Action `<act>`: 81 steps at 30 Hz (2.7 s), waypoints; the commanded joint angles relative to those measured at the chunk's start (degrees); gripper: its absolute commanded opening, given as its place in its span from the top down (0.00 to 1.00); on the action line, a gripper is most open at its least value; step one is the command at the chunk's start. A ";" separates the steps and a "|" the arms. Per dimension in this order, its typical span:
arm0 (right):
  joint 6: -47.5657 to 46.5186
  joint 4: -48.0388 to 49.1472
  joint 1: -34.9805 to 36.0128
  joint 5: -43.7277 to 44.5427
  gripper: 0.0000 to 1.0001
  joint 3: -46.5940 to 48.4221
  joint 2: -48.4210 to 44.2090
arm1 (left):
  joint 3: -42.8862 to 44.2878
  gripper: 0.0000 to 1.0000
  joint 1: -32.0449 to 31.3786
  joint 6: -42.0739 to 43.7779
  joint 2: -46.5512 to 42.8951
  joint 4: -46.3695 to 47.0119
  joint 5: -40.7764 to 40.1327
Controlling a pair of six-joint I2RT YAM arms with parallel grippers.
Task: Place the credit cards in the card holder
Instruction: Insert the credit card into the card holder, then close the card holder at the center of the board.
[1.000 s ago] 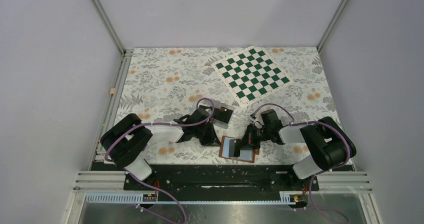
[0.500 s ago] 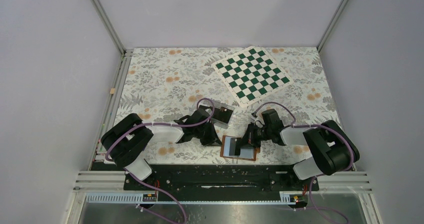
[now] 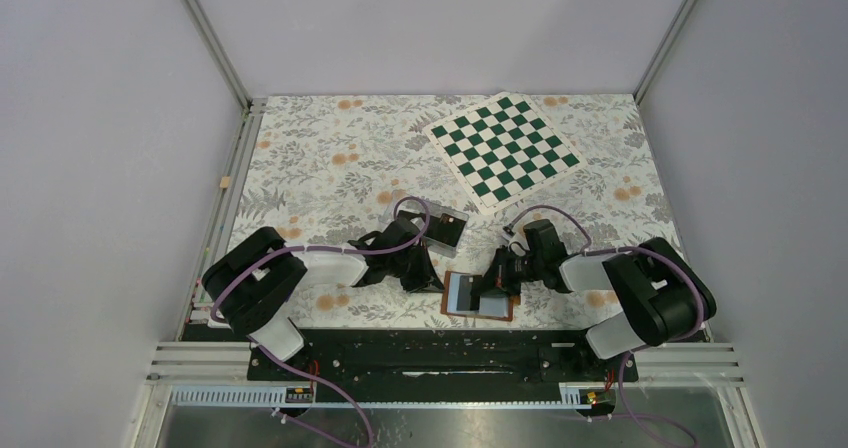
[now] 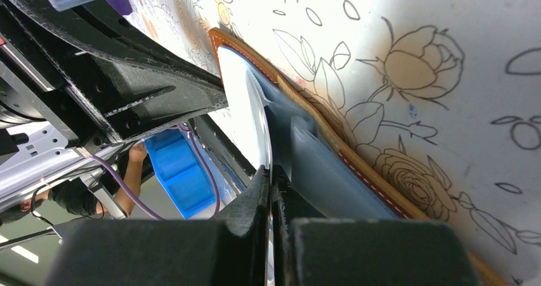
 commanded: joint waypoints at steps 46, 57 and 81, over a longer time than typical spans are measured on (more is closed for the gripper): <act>-8.53 -27.21 10.79 11.10 0.67 14.22 -3.00 | -4.03 1.00 -4.23 -7.59 -1.68 8.82 -1.31; -13.35 -40.72 10.73 23.20 0.36 15.58 -16.28 | -5.74 0.55 -4.22 -4.47 -11.16 5.46 -6.75; -16.92 -47.87 -1.55 21.92 0.19 13.28 -24.91 | -11.03 0.43 -2.97 -6.03 -11.01 18.13 -3.61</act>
